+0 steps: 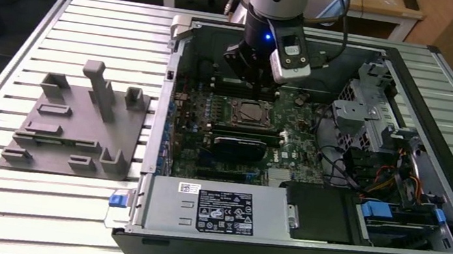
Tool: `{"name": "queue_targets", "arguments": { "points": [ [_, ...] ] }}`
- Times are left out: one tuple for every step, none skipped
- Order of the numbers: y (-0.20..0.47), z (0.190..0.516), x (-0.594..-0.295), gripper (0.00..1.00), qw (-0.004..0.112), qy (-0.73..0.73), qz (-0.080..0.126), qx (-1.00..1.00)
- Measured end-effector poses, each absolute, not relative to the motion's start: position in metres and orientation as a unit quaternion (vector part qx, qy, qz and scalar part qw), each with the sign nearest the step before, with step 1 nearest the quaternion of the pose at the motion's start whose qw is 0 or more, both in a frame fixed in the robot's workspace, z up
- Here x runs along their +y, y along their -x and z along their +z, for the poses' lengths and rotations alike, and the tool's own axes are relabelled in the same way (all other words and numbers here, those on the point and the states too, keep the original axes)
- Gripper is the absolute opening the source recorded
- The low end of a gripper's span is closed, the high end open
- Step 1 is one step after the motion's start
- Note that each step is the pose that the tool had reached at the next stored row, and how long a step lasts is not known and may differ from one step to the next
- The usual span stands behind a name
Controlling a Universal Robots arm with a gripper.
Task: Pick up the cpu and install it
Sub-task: 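Install the second cpu locking lever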
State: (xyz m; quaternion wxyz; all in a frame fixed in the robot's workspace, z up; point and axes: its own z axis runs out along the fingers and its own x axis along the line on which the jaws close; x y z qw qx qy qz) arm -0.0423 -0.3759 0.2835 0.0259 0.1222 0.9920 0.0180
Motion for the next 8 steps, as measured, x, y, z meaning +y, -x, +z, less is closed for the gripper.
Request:
{"name": "queue_targets", "arguments": {
  "points": [
    [0.0422,0.2831,-0.3758,0.11,0.026,-0.122,0.018,0.992],
    [0.0422,0.2824,-0.3758,0.11,0.026,-0.122,0.018,0.992],
    [0.0422,0.2819,-0.3759,0.11,0.026,-0.122,0.018,0.992],
    [0.0423,0.2814,-0.3759,0.11,0.026,-0.122,0.018,0.992],
    [0.0423,0.2812,-0.3759,0.11,0.026,-0.122,0.018,0.992],
    [0.0423,0.2812,-0.3759,0.11,0.026,-0.122,0.018,0.992],
    [0.0423,0.2811,-0.3759,0.11,0.026,-0.122,0.018,0.992],
    [0.0423,0.2811,-0.3759,0.11,0.026,-0.122,0.018,0.992]
  ]
}}
